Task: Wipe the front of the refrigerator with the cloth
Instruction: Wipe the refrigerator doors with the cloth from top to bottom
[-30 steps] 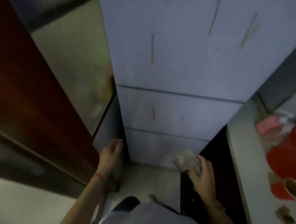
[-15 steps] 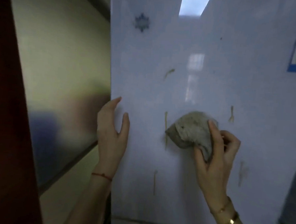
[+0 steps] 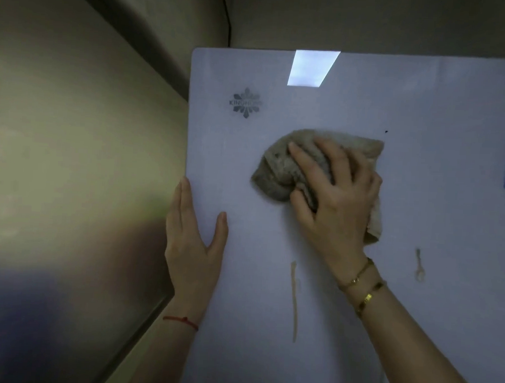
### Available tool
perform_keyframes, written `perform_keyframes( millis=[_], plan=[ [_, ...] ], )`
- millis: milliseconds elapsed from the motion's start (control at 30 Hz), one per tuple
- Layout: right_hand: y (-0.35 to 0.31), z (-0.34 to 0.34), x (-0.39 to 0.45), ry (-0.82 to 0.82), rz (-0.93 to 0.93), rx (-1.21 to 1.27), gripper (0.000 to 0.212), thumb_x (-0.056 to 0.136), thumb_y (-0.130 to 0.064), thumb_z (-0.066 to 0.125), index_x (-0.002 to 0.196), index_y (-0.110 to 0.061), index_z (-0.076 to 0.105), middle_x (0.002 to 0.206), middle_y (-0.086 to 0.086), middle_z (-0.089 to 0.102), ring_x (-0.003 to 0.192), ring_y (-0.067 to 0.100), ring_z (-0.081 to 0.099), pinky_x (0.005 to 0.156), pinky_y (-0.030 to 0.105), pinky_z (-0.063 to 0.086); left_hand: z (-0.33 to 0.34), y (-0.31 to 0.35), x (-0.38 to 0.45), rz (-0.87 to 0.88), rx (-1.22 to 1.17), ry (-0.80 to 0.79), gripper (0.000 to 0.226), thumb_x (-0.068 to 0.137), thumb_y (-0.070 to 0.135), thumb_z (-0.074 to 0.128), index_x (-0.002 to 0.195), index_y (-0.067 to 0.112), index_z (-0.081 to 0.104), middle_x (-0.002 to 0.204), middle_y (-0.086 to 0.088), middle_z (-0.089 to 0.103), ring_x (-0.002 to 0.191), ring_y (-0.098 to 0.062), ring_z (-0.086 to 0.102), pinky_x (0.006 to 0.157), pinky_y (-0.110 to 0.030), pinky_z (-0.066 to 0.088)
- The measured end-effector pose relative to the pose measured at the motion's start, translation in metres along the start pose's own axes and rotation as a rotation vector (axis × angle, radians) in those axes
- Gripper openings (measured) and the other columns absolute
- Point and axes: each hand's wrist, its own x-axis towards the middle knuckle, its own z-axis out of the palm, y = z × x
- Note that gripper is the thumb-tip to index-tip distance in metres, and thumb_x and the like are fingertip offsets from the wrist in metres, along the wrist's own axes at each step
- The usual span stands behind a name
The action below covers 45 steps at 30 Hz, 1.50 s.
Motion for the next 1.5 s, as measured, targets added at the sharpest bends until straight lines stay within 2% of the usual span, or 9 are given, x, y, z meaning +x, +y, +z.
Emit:
perform_keyframes(
  millis=[200, 400, 567, 767, 900, 1033, 1233, 1433, 1500],
  plan=[
    [0.009, -0.004, -0.02, -0.074, -0.231, -0.083, 0.05, 0.092, -0.053, 0.062, 0.137, -0.034, 0.06, 0.142, 0.002, 0.059, 0.128, 0.029, 0.044, 0.099, 0.044, 0.031, -0.006, -0.001, 0.001, -0.002, -0.012, -0.036, 0.073, 0.096, 0.036, 0.056, 0.157, 0.018, 0.02, 0.161, -0.001, 0.029, 0.146, -0.011, 0.029, 0.111, 0.005, 0.011],
    [0.012, 0.006, 0.042, -0.018, -0.026, -0.031, 0.049, 0.093, -0.05, 0.059, 0.139, -0.033, 0.058, 0.143, 0.002, 0.056, 0.132, 0.03, 0.039, 0.105, 0.036, 0.025, -0.009, -0.001, 0.002, -0.021, -0.056, -0.049, 0.074, 0.094, 0.039, 0.055, 0.157, 0.019, 0.022, 0.16, 0.004, 0.029, 0.144, 0.0, 0.024, 0.112, 0.004, 0.013],
    [0.005, -0.004, -0.014, -0.136, -0.264, -0.021, 0.048, 0.093, -0.046, 0.06, 0.139, -0.033, 0.058, 0.143, 0.003, 0.057, 0.128, 0.028, 0.044, 0.104, 0.042, 0.029, -0.012, 0.0, 0.002, -0.021, -0.069, -0.068, 0.075, 0.093, 0.04, 0.055, 0.157, 0.019, 0.022, 0.161, 0.003, 0.028, 0.146, -0.004, 0.025, 0.112, 0.004, 0.012],
    [-0.001, 0.013, 0.077, -0.064, -0.056, 0.009, 0.05, 0.096, -0.045, 0.057, 0.143, -0.028, 0.055, 0.147, 0.005, 0.052, 0.137, 0.032, 0.042, 0.114, 0.041, 0.026, -0.012, -0.001, 0.002, -0.02, -0.063, -0.082, 0.077, 0.094, 0.044, 0.052, 0.157, 0.027, 0.011, 0.158, 0.017, 0.02, 0.143, 0.006, 0.018, 0.111, 0.006, 0.009],
    [-0.018, 0.015, 0.029, -0.171, -0.249, 0.107, 0.051, 0.097, -0.037, 0.059, 0.145, -0.02, 0.053, 0.152, 0.011, 0.049, 0.142, 0.038, 0.042, 0.121, 0.054, 0.028, -0.012, -0.006, 0.001, -0.007, -0.063, -0.084, 0.077, 0.096, 0.044, 0.057, 0.155, 0.031, 0.009, 0.159, 0.015, 0.02, 0.145, 0.0, 0.022, 0.113, 0.004, 0.011],
    [-0.009, 0.003, 0.011, -0.346, -0.455, 0.118, 0.056, 0.1, -0.043, 0.053, 0.151, -0.022, 0.044, 0.161, 0.009, 0.037, 0.151, 0.031, 0.031, 0.125, 0.054, 0.023, -0.012, -0.007, 0.001, -0.002, -0.101, -0.079, 0.078, 0.091, 0.037, 0.058, 0.155, 0.024, 0.015, 0.16, 0.008, 0.024, 0.146, -0.005, 0.026, 0.115, 0.0, 0.016],
    [-0.001, 0.009, 0.071, -0.294, -0.239, 0.131, 0.06, 0.101, -0.047, 0.049, 0.154, -0.022, 0.038, 0.163, 0.007, 0.033, 0.155, 0.029, 0.021, 0.131, 0.047, 0.007, -0.013, -0.007, 0.002, -0.008, -0.121, -0.083, 0.077, 0.094, 0.042, 0.056, 0.157, 0.023, 0.017, 0.16, 0.014, 0.023, 0.148, -0.001, 0.023, 0.114, 0.001, 0.015],
    [0.002, -0.002, 0.03, -0.334, -0.372, 0.097, 0.059, 0.101, -0.047, 0.052, 0.152, -0.019, 0.042, 0.162, 0.009, 0.034, 0.154, 0.029, 0.024, 0.128, 0.053, 0.015, -0.014, -0.007, 0.001, 0.006, -0.109, -0.093, 0.076, 0.095, 0.045, 0.055, 0.156, 0.027, 0.013, 0.163, 0.008, 0.024, 0.148, -0.005, 0.025, 0.112, 0.003, 0.016],
    [0.008, 0.003, 0.06, -0.3, -0.273, 0.089, 0.061, 0.101, -0.05, 0.046, 0.154, -0.021, 0.038, 0.164, 0.008, 0.03, 0.155, 0.028, 0.021, 0.128, 0.053, 0.013, -0.012, -0.008, 0.001, 0.011, -0.104, -0.074, 0.076, 0.095, 0.045, 0.054, 0.157, 0.024, 0.016, 0.161, 0.011, 0.024, 0.147, -0.001, 0.024, 0.113, 0.003, 0.016]
  ],
)
